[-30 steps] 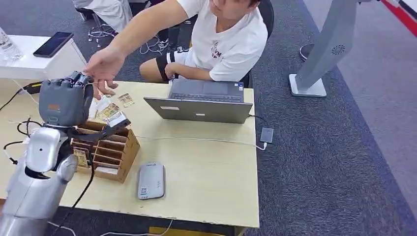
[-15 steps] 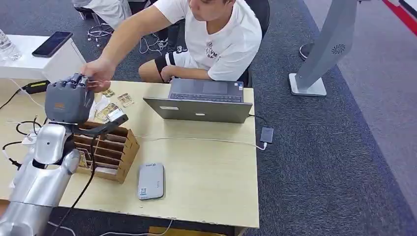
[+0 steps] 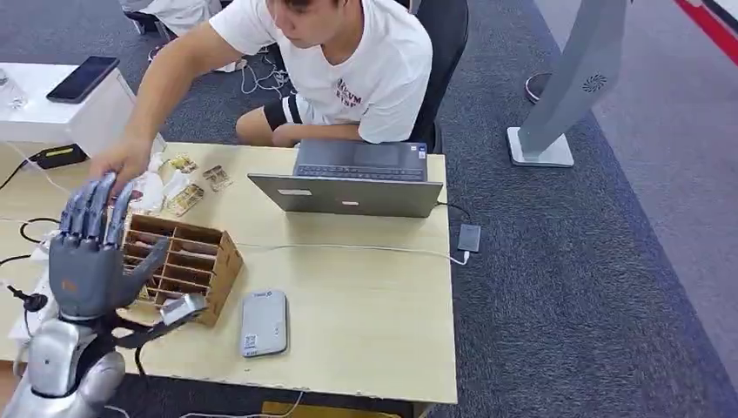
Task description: Pass the card to the sensor for recognition and then transmit it.
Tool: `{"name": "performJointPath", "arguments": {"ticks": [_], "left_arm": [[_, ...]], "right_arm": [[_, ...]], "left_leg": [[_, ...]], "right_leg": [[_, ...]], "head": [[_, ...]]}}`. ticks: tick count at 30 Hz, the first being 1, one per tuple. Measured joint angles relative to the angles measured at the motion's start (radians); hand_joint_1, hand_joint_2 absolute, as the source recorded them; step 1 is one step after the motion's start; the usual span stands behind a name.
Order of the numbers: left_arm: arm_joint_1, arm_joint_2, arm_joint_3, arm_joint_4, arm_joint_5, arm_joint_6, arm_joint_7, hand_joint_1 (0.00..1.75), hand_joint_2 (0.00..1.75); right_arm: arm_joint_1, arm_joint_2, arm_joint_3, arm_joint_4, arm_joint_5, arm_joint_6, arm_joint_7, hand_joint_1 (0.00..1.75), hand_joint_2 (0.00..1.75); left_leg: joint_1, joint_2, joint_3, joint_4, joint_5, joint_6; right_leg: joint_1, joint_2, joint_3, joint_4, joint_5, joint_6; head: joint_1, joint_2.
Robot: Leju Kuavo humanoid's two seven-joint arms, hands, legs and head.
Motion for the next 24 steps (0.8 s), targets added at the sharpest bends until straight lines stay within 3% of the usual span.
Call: {"name": "performJointPath", "arguments": {"ticks": [2,3,4,6,8,9,10,12,13,14,15,17,20,23,24], "left_arm": [[0.133,-0.044,0.120,-0.104,0.366,-0.081,-0.285,0.00,1.75],[0.159,-0.078,0.193,-0.137,0.546,-0.167,-0.396,0.00,1.75],[0.168,-0.113,0.283,-0.160,0.710,-0.299,-0.450,0.00,1.75],[0.147,-0.193,0.484,-0.161,0.971,-0.639,-0.408,0.00,1.75],[0.090,-0.247,0.758,-0.094,1.146,-0.944,-0.317,0.00,1.75],[0.053,-0.268,0.900,-0.041,1.174,-1.026,-0.302,0.00,1.75],[0.028,-0.279,1.005,-0.002,1.207,-1.053,-0.263,0.00,1.75],[-0.012,-0.309,1.159,0.083,1.395,-0.977,-0.097,0.00,1.75],[-0.026,-0.331,1.225,0.156,1.518,-0.891,-0.016,0.00,1.75],[-0.036,-0.359,1.279,0.242,1.593,-0.813,0.015,0.00,1.75],[-0.048,-0.377,1.336,0.344,1.630,-0.747,-0.010,0.00,1.75],[-0.054,-0.437,1.405,0.511,1.590,-0.657,-0.085,0.00,1.75],[-0.061,-0.482,1.441,0.661,1.573,-0.634,-0.112,0.00,1.75],[-0.078,-0.502,1.478,0.753,1.567,-0.633,-0.135,0.00,1.75],[-0.083,-0.505,1.485,0.776,1.565,-0.629,-0.135,0.00,0.00]], "right_arm": [[0.008,0.001,-0.008,0.000,-0.008,-0.009,-0.008,0.00,1.75],[0.013,0.001,-0.012,0.000,-0.008,-0.013,-0.009,0.00,1.75],[0.017,0.001,-0.016,0.000,-0.008,-0.018,-0.010,0.00,1.75],[0.017,0.003,-0.026,0.000,-0.012,-0.038,-0.011,0.00,1.75],[0.017,0.008,-0.035,0.000,-0.020,-0.056,-0.017,0.00,1.75],[0.017,0.011,-0.041,0.000,-0.021,-0.063,-0.019,0.00,1.75],[0.020,0.013,-0.045,0.000,-0.019,-0.069,-0.019,0.00,1.75],[0.022,0.015,-0.047,0.001,0.001,-0.073,-0.018,0.00,1.75],[0.020,0.017,-0.046,0.003,0.018,-0.073,-0.015,0.00,1.75],[0.017,0.018,-0.045,0.005,0.033,-0.072,-0.008,0.00,1.75],[0.013,0.019,-0.043,0.006,0.048,-0.071,0.002,0.00,1.75],[0.009,0.019,-0.039,0.008,0.068,-0.071,0.023,0.00,1.75],[0.003,0.019,-0.035,0.008,0.069,-0.072,0.029,0.00,1.75],[-0.005,0.020,-0.032,0.008,0.069,-0.073,0.034,0.00,1.75],[-0.005,0.020,-0.029,0.008,0.069,-0.073,0.035,0.00,1.75]], "left_leg": [[0.000,0.002,0.003,0.000,-0.004,-0.001],[0.000,0.001,0.001,0.000,-0.004,0.000],[0.000,-0.005,0.000,0.000,-0.002,0.002],[0.001,-0.009,-0.001,0.000,-0.002,0.002],[0.002,-0.005,0.001,0.000,-0.002,0.001],[0.003,-0.003,0.001,0.000,-0.003,-0.002],[0.003,0.000,0.002,0.000,-0.003,-0.002],[0.002,0.000,0.003,-0.001,-0.003,-0.002],[0.002,0.000,0.003,-0.001,-0.003,-0.002],[0.001,0.000,0.003,-0.001,-0.003,-0.002],[0.000,0.000,0.005,-0.001,-0.003,-0.001],[0.000,-0.003,0.004,0.000,-0.003,0.000],[0.002,-0.015,0.002,0.001,-0.002,0.003],[-0.001,-0.016,0.003,0.001,-0.002,0.004],[-0.001,-0.016,0.003,0.001,-0.002,0.004]], "right_leg": [[0.000,0.002,0.000,0.000,-0.002,-0.001],[0.000,0.001,0.000,0.000,-0.003,0.000],[0.000,-0.005,0.000,0.000,-0.005,0.002],[0.001,-0.010,0.002,0.000,-0.005,0.001],[0.002,-0.007,0.001,0.000,-0.004,-0.001],[0.002,-0.005,0.001,0.000,-0.003,-0.003],[0.002,-0.002,0.000,0.000,-0.003,-0.004],[0.002,-0.001,0.002,0.000,-0.003,-0.004],[0.001,-0.002,0.002,0.000,-0.003,-0.004],[0.001,-0.002,0.002,0.000,-0.003,-0.004],[0.000,-0.002,0.002,0.000,-0.003,-0.003],[0.000,-0.004,0.002,-0.001,-0.004,-0.002],[0.001,-0.016,0.005,-0.005,-0.006,0.002],[-0.001,-0.016,0.006,-0.005,-0.005,0.004],[-0.001,-0.016,0.006,-0.005,-0.005,0.004]], "head": [[-0.002,0.000],[-0.002,0.000],[-0.002,0.000],[-0.002,0.000],[0.000,0.000],[-0.001,0.000],[-0.002,0.000],[-0.002,0.000],[-0.002,0.000],[-0.003,0.000],[-0.006,0.000],[-0.010,0.000],[0.003,0.000],[0.001,0.000],[0.001,0.000]]}}
